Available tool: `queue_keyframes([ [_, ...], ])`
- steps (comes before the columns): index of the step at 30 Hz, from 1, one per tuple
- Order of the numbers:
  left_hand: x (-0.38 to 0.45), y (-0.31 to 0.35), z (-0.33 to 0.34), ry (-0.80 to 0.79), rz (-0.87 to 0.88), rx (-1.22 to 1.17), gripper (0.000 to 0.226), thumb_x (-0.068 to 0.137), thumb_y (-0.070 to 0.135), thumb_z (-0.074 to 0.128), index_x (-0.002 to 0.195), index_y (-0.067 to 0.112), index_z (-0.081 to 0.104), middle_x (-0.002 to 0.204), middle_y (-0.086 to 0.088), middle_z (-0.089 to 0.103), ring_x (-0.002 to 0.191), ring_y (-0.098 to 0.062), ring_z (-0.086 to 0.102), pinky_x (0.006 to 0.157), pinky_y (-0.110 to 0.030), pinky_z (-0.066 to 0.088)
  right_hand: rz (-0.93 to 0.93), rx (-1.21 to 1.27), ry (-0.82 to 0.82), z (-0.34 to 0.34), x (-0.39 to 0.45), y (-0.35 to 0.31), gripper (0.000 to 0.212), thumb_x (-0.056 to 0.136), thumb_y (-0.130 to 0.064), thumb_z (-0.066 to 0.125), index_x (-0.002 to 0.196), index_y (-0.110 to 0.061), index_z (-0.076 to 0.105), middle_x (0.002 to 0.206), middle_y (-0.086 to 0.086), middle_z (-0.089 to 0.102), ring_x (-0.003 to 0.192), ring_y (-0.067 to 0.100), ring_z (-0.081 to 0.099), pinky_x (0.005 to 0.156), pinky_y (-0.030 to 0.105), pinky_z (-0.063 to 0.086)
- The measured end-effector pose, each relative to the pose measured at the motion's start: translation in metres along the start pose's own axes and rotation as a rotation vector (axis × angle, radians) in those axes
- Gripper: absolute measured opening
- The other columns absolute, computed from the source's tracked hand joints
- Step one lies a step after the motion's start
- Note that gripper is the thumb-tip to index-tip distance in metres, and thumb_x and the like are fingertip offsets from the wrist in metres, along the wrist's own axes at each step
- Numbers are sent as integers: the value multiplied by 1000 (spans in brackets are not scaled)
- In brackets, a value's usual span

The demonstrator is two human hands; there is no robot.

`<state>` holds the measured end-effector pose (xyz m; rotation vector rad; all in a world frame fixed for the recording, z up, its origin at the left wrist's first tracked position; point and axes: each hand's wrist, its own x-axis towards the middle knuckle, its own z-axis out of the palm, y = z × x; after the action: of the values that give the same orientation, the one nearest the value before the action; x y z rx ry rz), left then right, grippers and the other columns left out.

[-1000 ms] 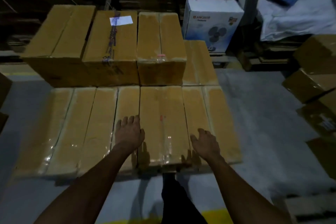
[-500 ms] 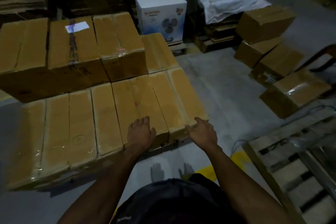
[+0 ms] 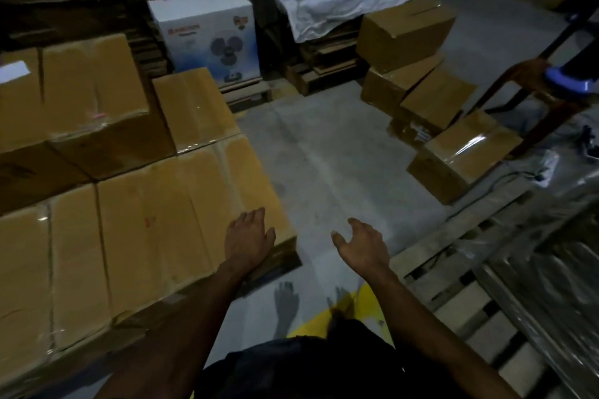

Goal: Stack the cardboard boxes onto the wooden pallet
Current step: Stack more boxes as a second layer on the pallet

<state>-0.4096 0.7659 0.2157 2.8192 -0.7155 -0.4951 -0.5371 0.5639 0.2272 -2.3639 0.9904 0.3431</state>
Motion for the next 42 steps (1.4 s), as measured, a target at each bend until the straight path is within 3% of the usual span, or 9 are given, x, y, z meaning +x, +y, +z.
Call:
queue_keyframes([
  [8, 106, 141, -34, 66, 63, -120, 72, 87, 44, 32, 142, -1, 45, 132, -24, 58, 120, -37, 55, 100, -42, 43, 60, 31, 51, -119, 97, 69, 71, 96, -57, 52, 153, -17, 38, 154, 12, 43, 140, 33, 39, 112, 42, 35],
  [16, 259, 214, -31, 78, 113, -175, 69, 88, 42, 36, 136, -5, 50, 125, -28, 61, 112, -42, 60, 96, -46, 45, 103, 24, 79, -185, 233, 89, 70, 95, -57, 51, 153, -18, 38, 152, 12, 45, 139, 34, 40, 111, 42, 37],
  [21, 386, 247, -35, 13, 101, -185, 58, 99, 36, 46, 145, 0, 42, 140, -24, 52, 126, -38, 51, 107, -43, 37, 132, 10, 56, -227, 353, 83, 70, 96, -60, 47, 152, -20, 38, 155, 9, 41, 141, 32, 38, 114, 45, 36],
  [25, 488, 276, -61, -12, 134, -176, 70, 91, 44, 34, 145, 0, 42, 140, -24, 52, 126, -37, 51, 107, -43, 38, 148, 0, 24, -273, 438, 63, 69, 98, -58, 45, 154, -19, 35, 157, 10, 39, 142, 33, 38, 114, 44, 36],
  [29, 579, 312, -97, 9, 178, -120, 56, 101, 31, 48, 147, 2, 38, 142, -23, 49, 129, -36, 48, 109, -41, 35, 149, -23, 57, -315, 505, 52, 69, 98, -57, 46, 153, -15, 35, 154, 13, 43, 139, 33, 41, 112, 42, 36],
  [42, 861, 428, -126, -46, 247, 120, 56, 101, 36, 44, 148, 8, 35, 143, -17, 50, 128, -32, 48, 104, -40, 39, 221, 102, 11, -420, 794, 70, 73, 95, -64, 45, 153, -22, 31, 156, 10, 38, 138, 34, 40, 111, 51, 38],
])
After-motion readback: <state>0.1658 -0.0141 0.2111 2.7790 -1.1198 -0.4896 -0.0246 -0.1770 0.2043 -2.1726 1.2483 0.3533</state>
